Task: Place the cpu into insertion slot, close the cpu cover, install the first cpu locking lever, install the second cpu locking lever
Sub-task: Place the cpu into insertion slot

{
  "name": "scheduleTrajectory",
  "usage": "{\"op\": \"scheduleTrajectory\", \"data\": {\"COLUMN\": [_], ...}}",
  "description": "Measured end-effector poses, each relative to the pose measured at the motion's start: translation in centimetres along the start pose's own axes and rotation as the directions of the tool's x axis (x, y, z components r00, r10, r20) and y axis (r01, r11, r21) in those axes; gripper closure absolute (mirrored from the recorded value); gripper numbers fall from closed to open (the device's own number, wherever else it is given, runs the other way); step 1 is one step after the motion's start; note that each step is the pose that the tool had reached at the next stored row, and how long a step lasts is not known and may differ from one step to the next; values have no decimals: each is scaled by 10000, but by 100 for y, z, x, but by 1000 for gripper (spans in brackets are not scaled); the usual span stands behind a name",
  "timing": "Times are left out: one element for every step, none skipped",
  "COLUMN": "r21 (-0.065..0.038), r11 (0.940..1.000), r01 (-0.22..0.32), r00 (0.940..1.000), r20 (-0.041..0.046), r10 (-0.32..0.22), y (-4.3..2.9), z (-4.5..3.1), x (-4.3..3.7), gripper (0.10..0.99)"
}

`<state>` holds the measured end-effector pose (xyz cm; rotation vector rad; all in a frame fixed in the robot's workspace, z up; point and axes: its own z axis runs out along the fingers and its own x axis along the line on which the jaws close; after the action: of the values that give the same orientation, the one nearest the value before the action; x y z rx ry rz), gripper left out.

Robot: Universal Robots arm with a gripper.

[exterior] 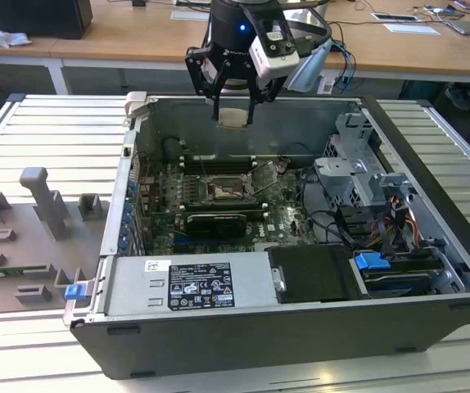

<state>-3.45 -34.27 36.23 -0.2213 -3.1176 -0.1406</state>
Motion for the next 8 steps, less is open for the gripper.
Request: {"op": "scheduleTrajectory", "data": {"r21": [0, 0, -1, -1, -1, -2, -2, -3], "r11": [10000, 10000, 10000, 10000, 10000, 10000, 10000, 9999], "r01": [-12, -30, -44, -58, -72, -86, -100, -114], "r00": [10000, 10000, 10000, 10000, 10000, 10000, 9999, 9999], "r20": [1, 3, 3, 5, 6, 8, 8, 10], "r10": [12, 30, 44, 58, 72, 86, 100, 114], "y": [0, 0, 0, 0, 0, 0, 0, 0], "z": [0, 0, 0, 0, 0, 0, 0, 0], "x": [0, 0, 0, 0, 0, 0, 0, 0], "gripper": [545, 545, 545, 545, 545, 545, 545, 545]}}
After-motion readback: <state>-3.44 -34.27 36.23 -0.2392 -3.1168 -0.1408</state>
